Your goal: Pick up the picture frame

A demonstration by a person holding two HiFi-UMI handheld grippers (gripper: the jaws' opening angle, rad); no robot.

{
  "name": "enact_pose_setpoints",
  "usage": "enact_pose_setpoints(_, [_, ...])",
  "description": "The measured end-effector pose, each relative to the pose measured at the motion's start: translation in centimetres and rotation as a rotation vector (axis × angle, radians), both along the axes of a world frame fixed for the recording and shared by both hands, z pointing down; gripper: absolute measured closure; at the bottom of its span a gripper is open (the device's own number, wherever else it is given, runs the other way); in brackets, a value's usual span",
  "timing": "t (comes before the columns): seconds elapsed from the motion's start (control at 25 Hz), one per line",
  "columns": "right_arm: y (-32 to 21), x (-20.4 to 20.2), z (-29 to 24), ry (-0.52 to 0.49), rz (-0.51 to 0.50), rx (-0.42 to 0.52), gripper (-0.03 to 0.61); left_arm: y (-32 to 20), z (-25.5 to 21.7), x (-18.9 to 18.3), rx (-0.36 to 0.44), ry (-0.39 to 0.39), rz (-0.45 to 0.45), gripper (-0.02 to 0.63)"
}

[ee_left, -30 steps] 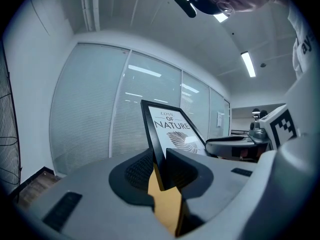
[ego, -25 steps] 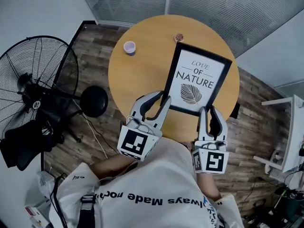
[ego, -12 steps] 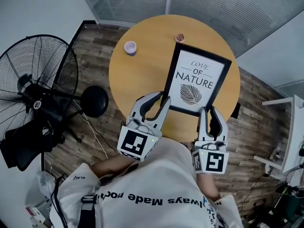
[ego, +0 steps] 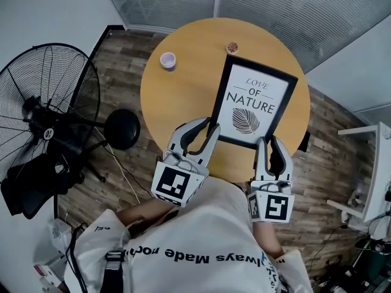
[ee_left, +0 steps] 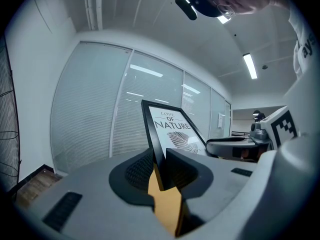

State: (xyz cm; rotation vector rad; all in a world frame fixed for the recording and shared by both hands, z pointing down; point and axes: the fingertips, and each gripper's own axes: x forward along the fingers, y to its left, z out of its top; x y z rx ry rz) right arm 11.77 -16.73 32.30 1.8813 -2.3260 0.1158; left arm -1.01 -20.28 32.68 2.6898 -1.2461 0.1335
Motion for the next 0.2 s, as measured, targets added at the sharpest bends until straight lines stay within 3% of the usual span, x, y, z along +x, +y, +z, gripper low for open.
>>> enact_pose_setpoints(0.2, [0.16,-0.02,0.08,-0.001,-0.001,0.002,0.474,0.12,0.14,0.08,0.0,0.005,0.001,0.518])
